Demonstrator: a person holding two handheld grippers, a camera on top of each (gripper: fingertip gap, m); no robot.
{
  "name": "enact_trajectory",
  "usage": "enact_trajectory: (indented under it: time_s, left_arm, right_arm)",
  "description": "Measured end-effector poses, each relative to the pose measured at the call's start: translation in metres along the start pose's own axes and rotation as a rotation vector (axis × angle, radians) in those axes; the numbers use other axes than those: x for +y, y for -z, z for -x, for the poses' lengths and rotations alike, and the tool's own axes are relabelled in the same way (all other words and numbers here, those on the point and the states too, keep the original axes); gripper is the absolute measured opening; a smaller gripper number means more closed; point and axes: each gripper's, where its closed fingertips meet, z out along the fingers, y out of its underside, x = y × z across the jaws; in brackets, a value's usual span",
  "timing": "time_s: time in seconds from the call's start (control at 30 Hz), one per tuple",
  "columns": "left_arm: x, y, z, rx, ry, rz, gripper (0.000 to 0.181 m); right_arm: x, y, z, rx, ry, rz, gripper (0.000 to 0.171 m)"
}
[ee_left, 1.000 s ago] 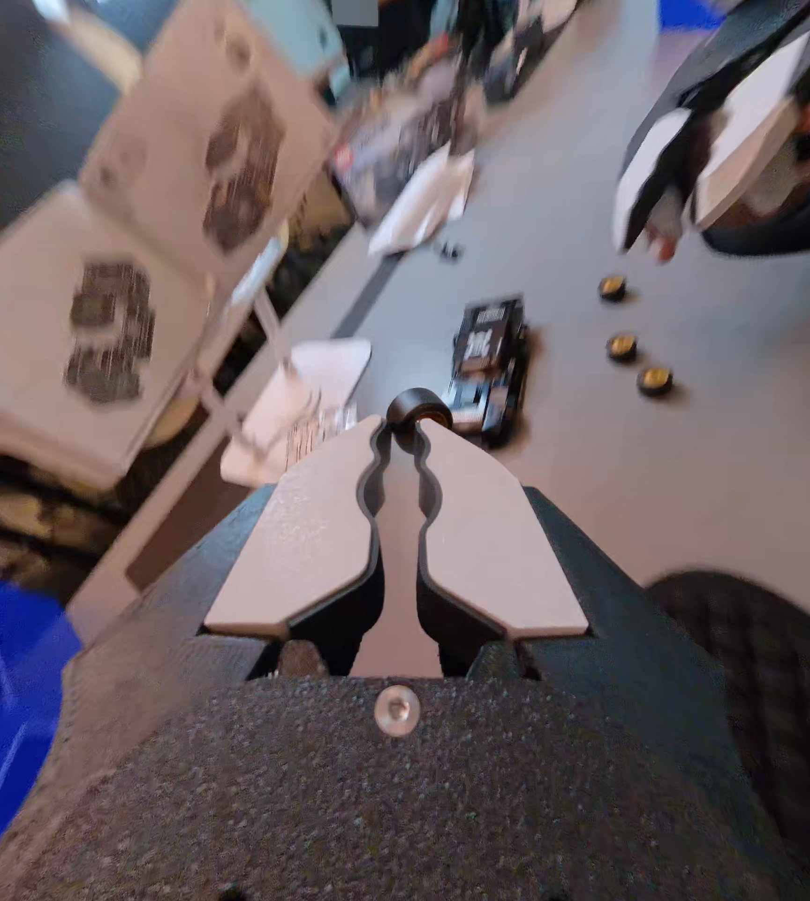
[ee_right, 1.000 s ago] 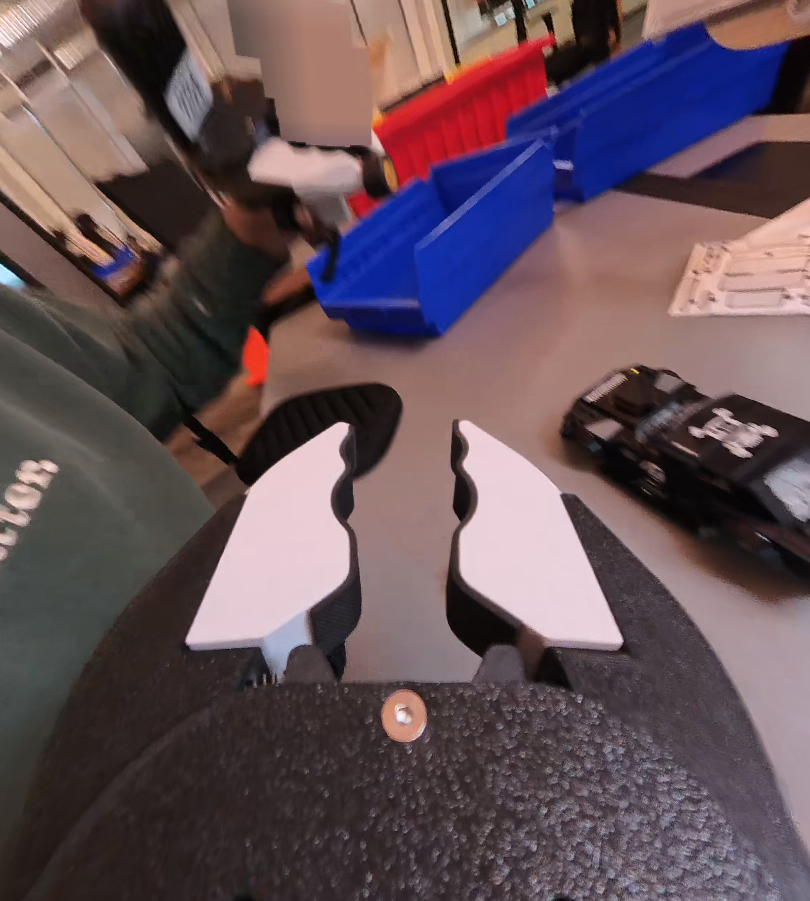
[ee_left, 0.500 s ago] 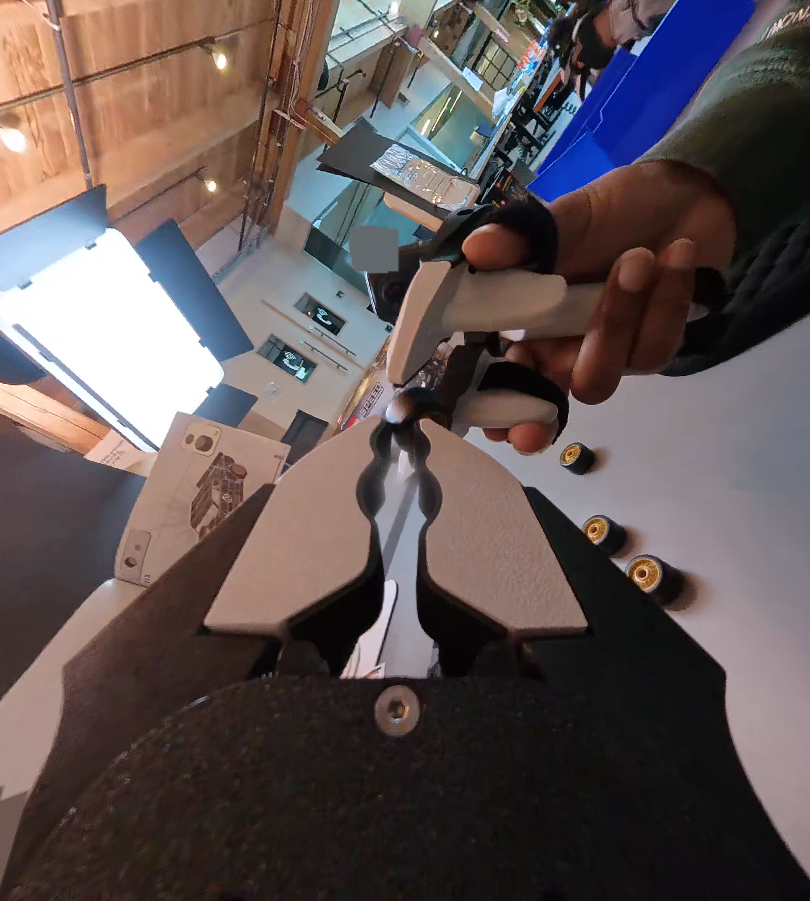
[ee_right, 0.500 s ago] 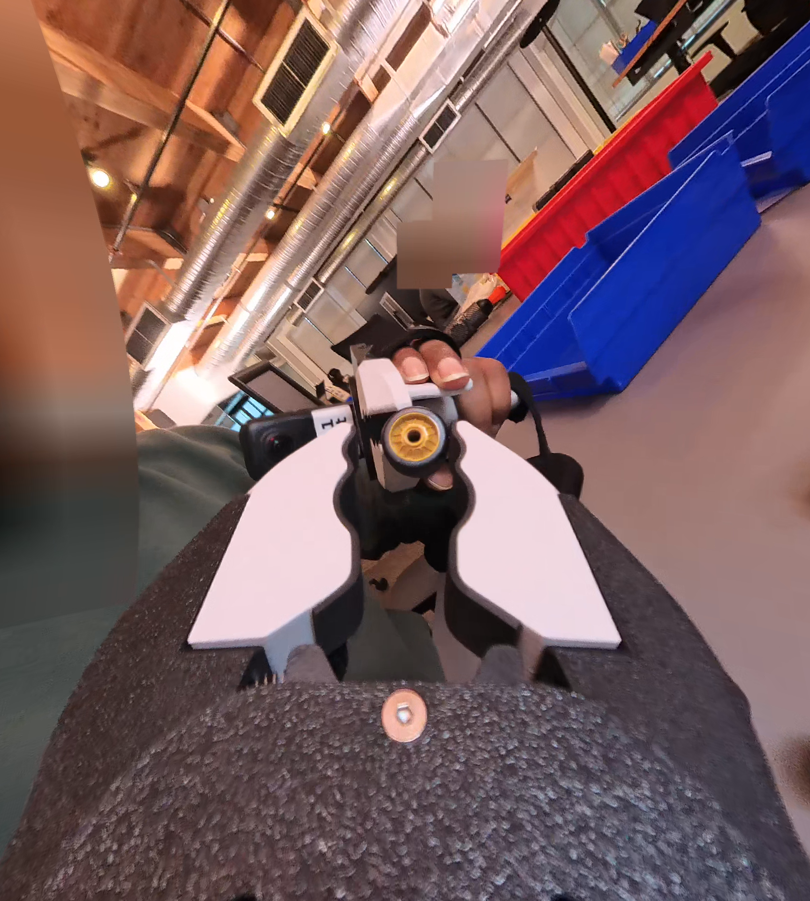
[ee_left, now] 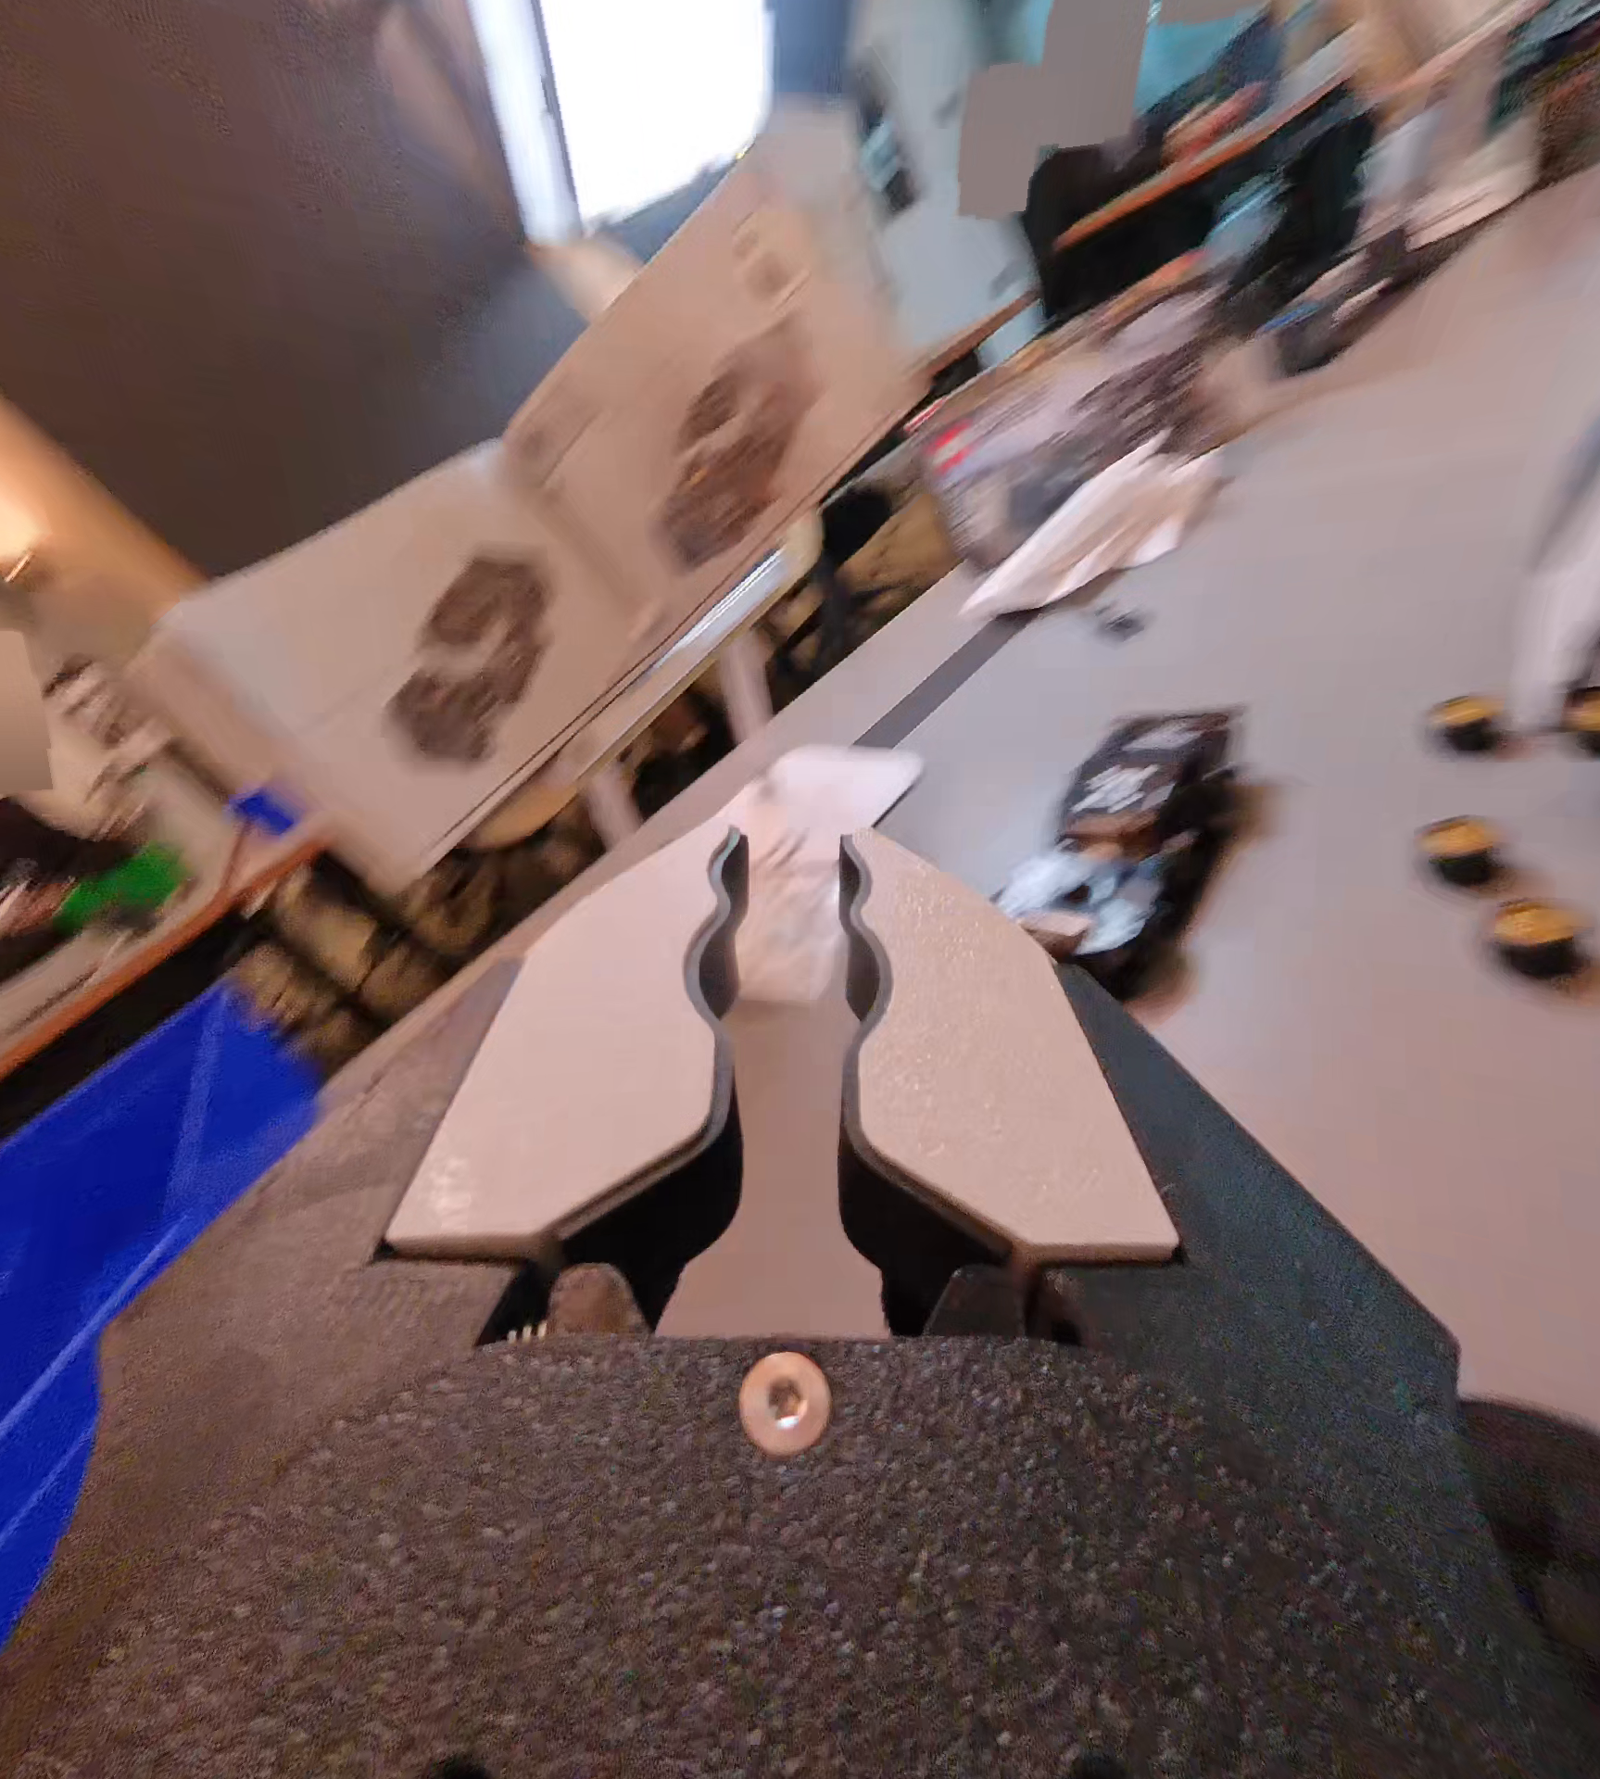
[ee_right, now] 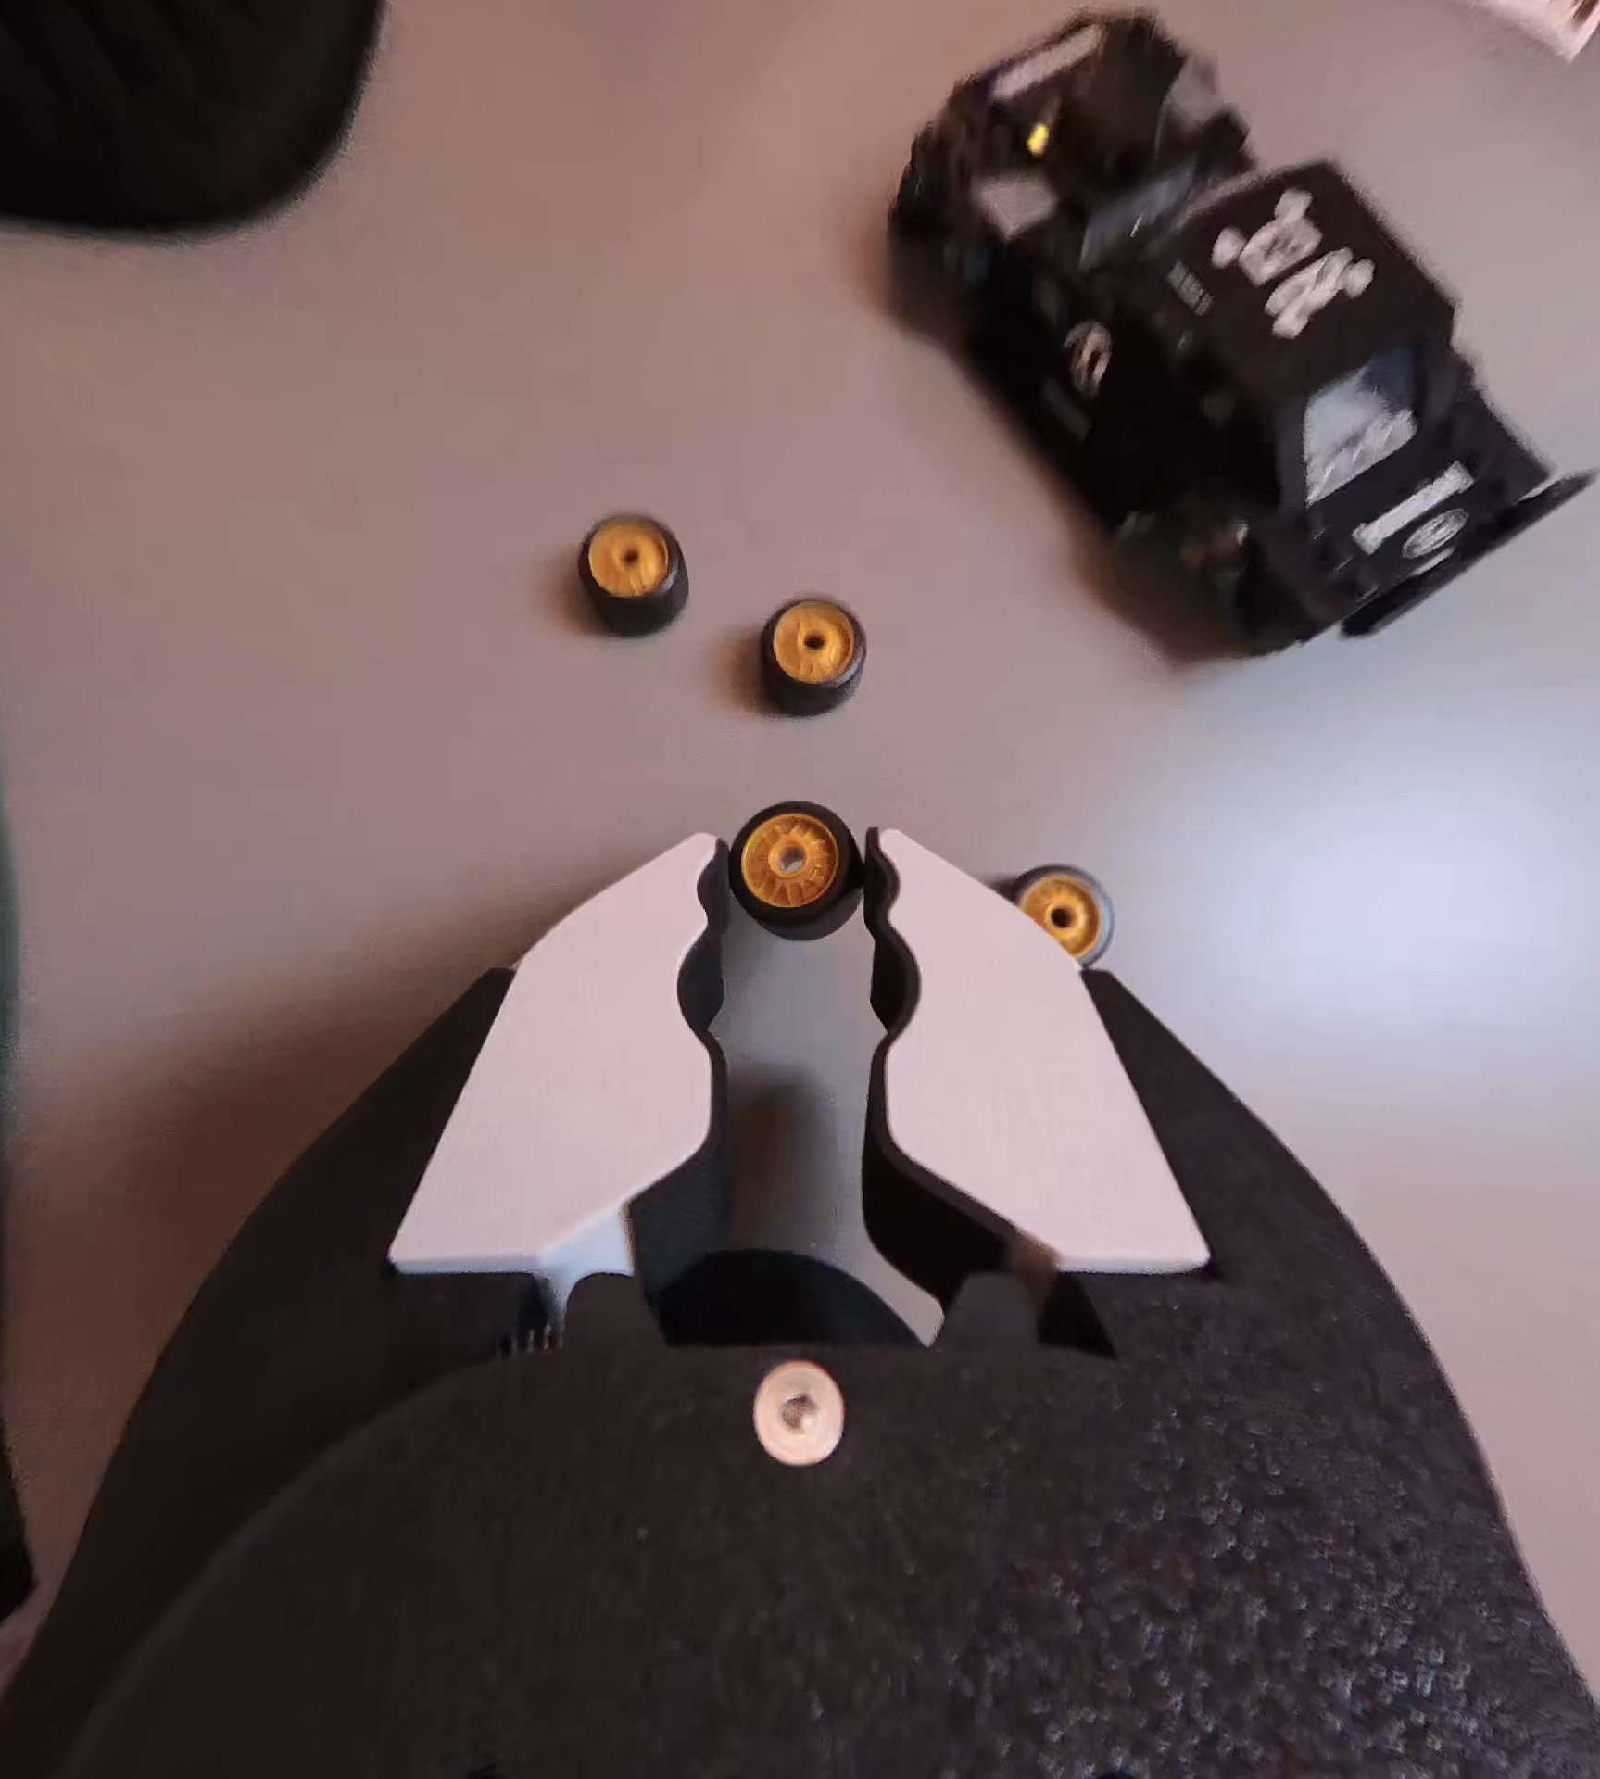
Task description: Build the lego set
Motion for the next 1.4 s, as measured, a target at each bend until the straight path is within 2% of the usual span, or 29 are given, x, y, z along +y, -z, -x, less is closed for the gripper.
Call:
enact_trajectory:
  time_s: [0.1,0.17,0.3,0.4,0.5,0.63,0.73,0.87,1.03,1.2,1.3,1.4]
  left_arm:
    - [0.045,0.03,0.061,-0.135,0.077,0.231,0.016]
    - [0.072,0.046,0.078,-0.101,0.166,0.374,0.015]
    - [0.132,0.073,0.055,0.169,0.258,0.743,0.037]
    - [0.168,0.09,0.039,0.25,0.17,0.938,0.042]
    - [0.18,0.092,0.031,0.295,0.151,0.965,0.038]
    - [0.175,0.079,0.045,0.331,0.253,0.882,0.023]
    - [0.183,0.069,0.049,0.426,0.335,0.898,0.023]
    - [0.204,0.057,0.041,0.595,0.313,0.954,0.025]
    - [0.223,0.047,0.027,0.7,0.306,1.016,0.033]
    - [0.222,0.043,0.022,0.725,0.263,0.999,0.031]
    - [0.219,0.047,0.016,0.759,0.313,1.003,0.015]
    - [0.219,0.051,0.017,0.755,0.305,0.998,0.011]
  right_arm:
    - [0.015,-0.011,-0.002,0.019,0.027,0.067,0.027]
    - [0.016,-0.012,-0.002,0.01,0.03,0.063,0.026]
    - [0.018,-0.011,-0.003,0.001,0.053,0.078,0.03]
    - [0.018,-0.007,-0.003,0.004,0.058,0.063,0.036]
    - [0.011,0.003,-0.005,0.003,0.031,0.006,0.038]
    - [-0.003,0.017,-0.013,0.032,0.001,-0.081,0.038]
    - [-0.01,0.023,-0.017,0.051,-0.008,-0.119,0.037]
    - [-0.013,0.025,-0.019,0.069,-0.015,-0.139,0.037]
    - [-0.009,0.026,-0.018,0.083,-0.032,-0.141,0.037]
    - [-0.004,0.03,-0.022,0.097,-0.059,-0.142,0.037]
    - [-0.002,0.028,-0.024,0.105,-0.063,-0.143,0.036]
    - [-0.002,0.027,-0.024,0.106,-0.063,-0.148,0.036]
